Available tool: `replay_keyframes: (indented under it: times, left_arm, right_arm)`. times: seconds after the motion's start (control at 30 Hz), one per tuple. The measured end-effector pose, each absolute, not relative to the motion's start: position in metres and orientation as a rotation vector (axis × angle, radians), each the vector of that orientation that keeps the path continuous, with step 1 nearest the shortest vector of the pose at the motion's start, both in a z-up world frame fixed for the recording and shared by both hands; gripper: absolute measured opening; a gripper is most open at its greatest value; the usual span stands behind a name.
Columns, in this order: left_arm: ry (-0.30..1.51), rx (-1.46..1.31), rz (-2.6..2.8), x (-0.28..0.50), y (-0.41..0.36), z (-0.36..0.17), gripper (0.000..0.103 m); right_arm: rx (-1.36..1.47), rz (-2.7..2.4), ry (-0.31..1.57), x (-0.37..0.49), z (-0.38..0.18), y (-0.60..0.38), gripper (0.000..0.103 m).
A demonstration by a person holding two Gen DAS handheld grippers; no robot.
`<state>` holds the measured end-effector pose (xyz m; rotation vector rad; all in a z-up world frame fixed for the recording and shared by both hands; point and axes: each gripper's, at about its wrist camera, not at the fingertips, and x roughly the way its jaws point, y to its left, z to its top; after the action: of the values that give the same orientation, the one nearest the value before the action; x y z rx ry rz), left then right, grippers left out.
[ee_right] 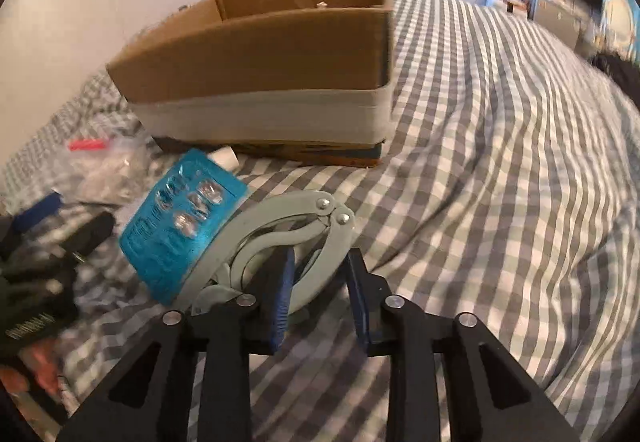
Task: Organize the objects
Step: 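Grasp the grey-green clip with the right tool while the left tool grasps the blue blister pack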
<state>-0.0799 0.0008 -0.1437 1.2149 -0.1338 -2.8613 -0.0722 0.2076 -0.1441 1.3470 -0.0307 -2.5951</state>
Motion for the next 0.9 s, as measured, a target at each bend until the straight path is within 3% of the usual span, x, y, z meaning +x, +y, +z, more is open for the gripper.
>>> replay_keyframes:
  times: [0.27,0.43,0.53,0.6,0.67,0.7,0.73,0.77,0.8,0.9]
  left_arm:
    - [-0.246,1.317,-2.916,-0.085,0.044,-0.153,0.103]
    - [-0.308,1.371,-2.944,-0.1,0.068,-0.165,0.102]
    - [-0.328,1.408,-2.932,-0.107,0.072,-0.175,0.087]
    - [-0.317,1.402,-2.944,-0.107,0.069,-0.177,0.084]
    - [-0.285,1.403,-2.971,-0.104,0.065,-0.174,0.077]
    - [-0.27,1.408,-2.981,-0.103,0.064,-0.173,0.076]
    - [-0.262,1.417,-2.992,-0.101,0.062,-0.171,0.073]
    - [-0.261,1.42,-2.999,-0.1,0.06,-0.17,0.072]
    - [-0.262,1.426,-3.004,-0.098,0.06,-0.169,0.072]
    - [-0.252,1.431,-3.009,-0.093,0.054,-0.165,0.071]
  right_arm:
    - [1.199,-2.664,0.009,-0.048,-0.103,0.242,0.016]
    - [1.253,-2.672,0.003,-0.049,-0.094,0.273,0.014]
    - [1.323,-2.655,-0.063,-0.061,-0.109,0.282,0.018]
    - [1.346,-2.65,-0.08,-0.066,-0.117,0.281,0.019]
    - [1.365,-2.613,-0.144,-0.07,-0.123,0.279,0.026]
    - [1.374,-2.579,-0.175,-0.072,-0.127,0.276,0.04]
    - [1.382,-2.553,-0.194,-0.074,-0.13,0.273,0.06]
    - [1.389,-2.542,-0.202,-0.074,-0.133,0.268,0.069]
    - [1.386,-2.543,-0.204,-0.074,-0.135,0.264,0.073]
    - [1.402,-2.532,-0.21,-0.078,-0.143,0.252,0.073]
